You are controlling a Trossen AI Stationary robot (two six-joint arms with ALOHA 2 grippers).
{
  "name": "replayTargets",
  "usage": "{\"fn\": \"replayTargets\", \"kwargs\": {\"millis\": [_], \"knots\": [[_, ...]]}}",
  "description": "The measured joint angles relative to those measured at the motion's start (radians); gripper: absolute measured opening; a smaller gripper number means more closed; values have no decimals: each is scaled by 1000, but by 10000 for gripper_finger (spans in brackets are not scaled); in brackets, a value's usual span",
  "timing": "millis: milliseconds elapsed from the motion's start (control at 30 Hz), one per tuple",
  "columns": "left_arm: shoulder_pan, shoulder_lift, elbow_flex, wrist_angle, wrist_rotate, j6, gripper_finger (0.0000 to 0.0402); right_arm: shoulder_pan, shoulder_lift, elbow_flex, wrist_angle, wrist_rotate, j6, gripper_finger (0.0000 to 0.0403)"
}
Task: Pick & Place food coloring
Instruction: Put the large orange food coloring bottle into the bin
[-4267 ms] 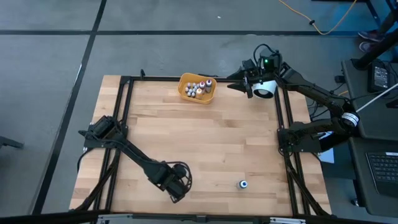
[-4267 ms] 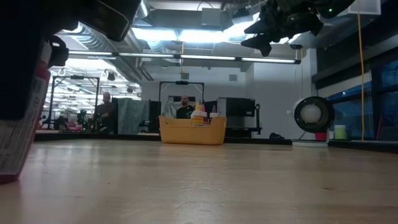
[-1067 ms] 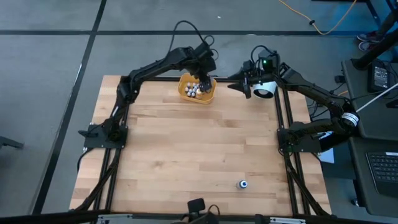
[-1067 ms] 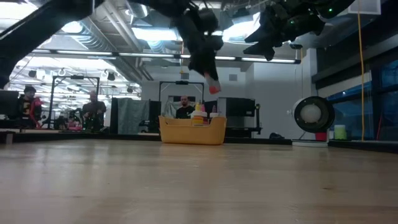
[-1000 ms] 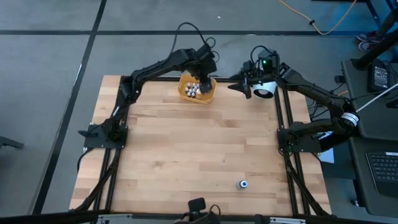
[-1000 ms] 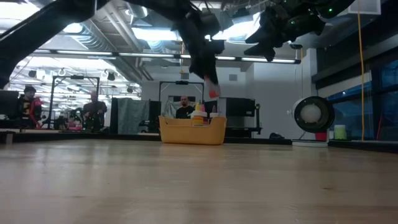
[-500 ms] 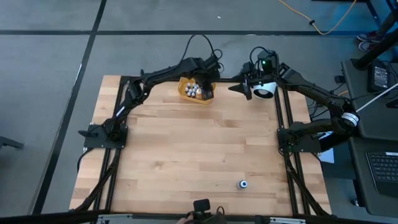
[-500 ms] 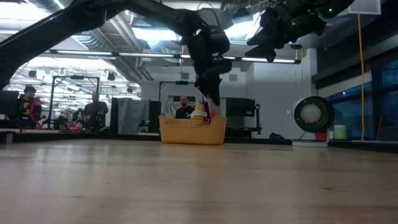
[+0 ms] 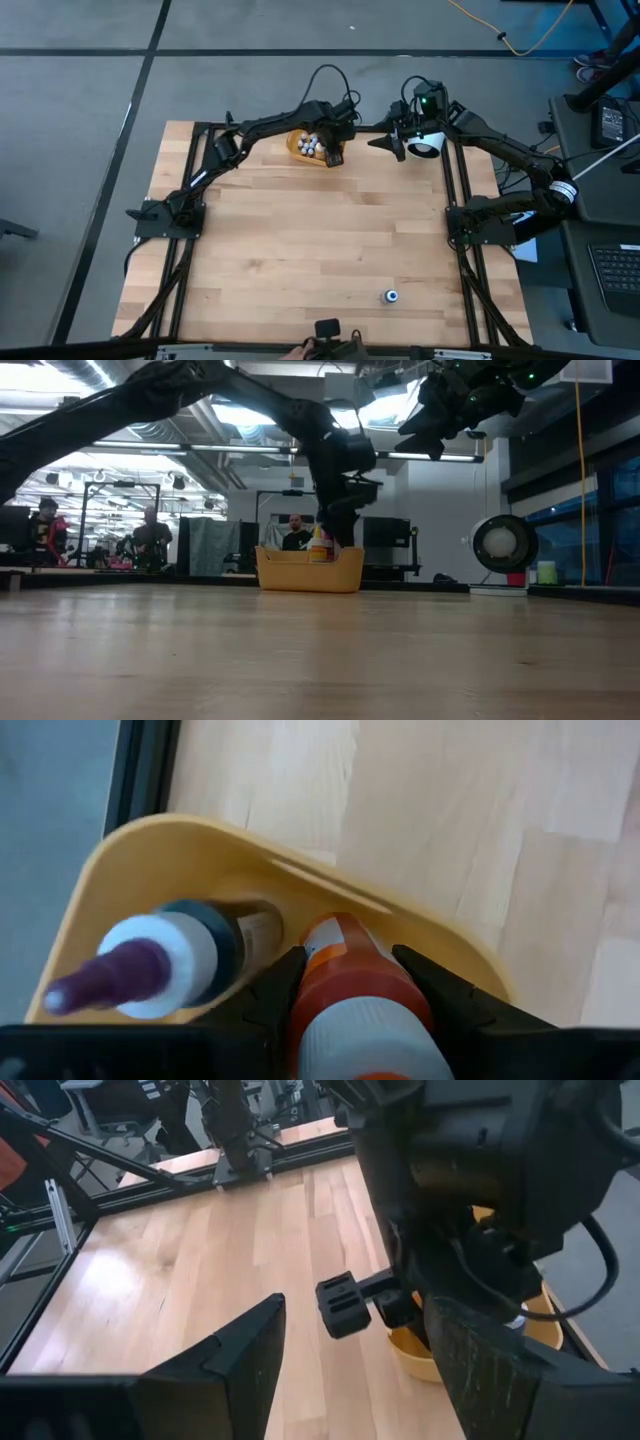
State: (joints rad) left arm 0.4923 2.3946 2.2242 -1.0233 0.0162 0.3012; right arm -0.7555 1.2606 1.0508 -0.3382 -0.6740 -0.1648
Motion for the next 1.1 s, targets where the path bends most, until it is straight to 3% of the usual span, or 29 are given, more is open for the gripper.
{"fn": "replayTargets", "kwargs": {"millis": [567, 1100], "knots": [[3, 10, -17, 32, -8, 16, 159, 0, 0, 0, 0, 0, -2, 240], [-16, -31, -18, 15, -6, 10, 221, 0, 0, 0, 0, 0, -2, 240]]}}
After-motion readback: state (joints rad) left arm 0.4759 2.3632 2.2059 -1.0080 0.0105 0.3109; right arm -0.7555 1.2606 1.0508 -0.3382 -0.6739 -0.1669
